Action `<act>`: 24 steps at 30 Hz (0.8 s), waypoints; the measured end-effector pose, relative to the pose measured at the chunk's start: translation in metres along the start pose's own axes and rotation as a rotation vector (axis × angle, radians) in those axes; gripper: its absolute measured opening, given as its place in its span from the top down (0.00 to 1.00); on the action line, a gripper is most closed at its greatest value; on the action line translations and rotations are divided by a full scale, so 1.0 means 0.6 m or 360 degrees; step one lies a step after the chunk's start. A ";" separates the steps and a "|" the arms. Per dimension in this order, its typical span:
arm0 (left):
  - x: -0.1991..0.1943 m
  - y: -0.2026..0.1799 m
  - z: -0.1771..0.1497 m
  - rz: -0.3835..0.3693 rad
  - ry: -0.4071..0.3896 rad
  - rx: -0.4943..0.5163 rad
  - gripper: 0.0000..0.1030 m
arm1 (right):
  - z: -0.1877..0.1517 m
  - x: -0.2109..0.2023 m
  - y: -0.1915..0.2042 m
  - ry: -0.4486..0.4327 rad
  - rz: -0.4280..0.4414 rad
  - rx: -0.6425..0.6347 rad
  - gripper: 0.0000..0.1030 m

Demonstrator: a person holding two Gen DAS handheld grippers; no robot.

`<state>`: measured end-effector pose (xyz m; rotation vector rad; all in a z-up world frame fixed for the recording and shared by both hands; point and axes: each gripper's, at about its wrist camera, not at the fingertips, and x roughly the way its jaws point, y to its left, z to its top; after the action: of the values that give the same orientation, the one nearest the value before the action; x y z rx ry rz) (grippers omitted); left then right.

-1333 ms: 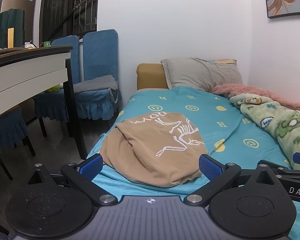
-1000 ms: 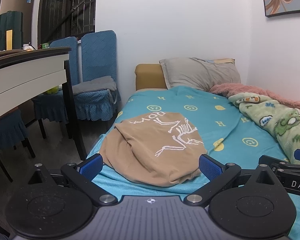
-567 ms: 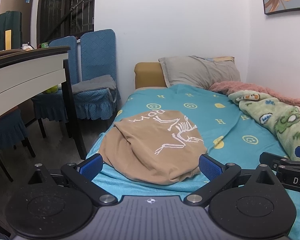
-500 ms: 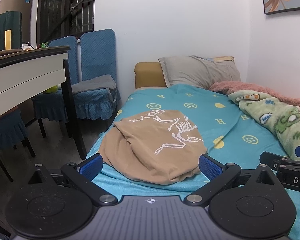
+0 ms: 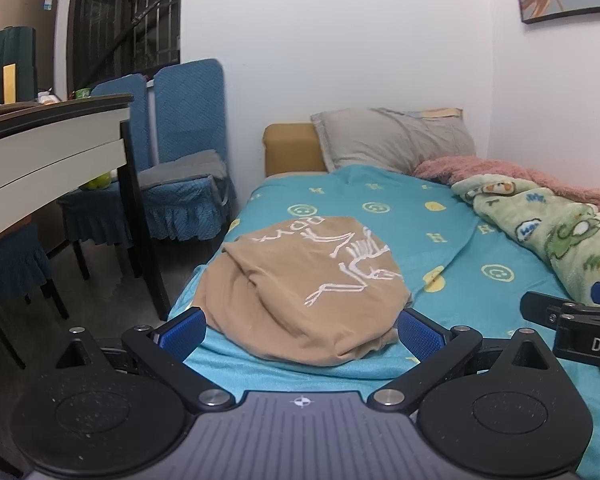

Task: Fold clothes
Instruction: 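Move both grippers toward the crumpled tan T-shirt on the bed, then grasp the tan T-shirt with the left gripper and lift it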

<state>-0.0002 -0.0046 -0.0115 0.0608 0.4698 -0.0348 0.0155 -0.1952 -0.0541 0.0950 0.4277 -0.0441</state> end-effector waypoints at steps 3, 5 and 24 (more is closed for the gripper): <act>0.001 -0.002 -0.002 -0.0042 0.0002 0.0007 0.00 | 0.000 -0.001 -0.002 -0.0002 -0.0005 0.0012 0.06; 0.002 -0.004 -0.004 -0.0055 0.0008 0.0014 0.00 | 0.001 -0.001 -0.005 -0.0005 -0.0013 0.0023 0.06; 0.249 -0.155 -0.046 -0.0171 0.0278 0.1182 0.06 | -0.002 0.021 -0.094 0.0089 -0.0087 0.0395 0.06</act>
<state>0.1161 -0.0986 -0.1084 0.7724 0.6144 -0.3108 0.0227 -0.2514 -0.0650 0.3294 0.4795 -0.1484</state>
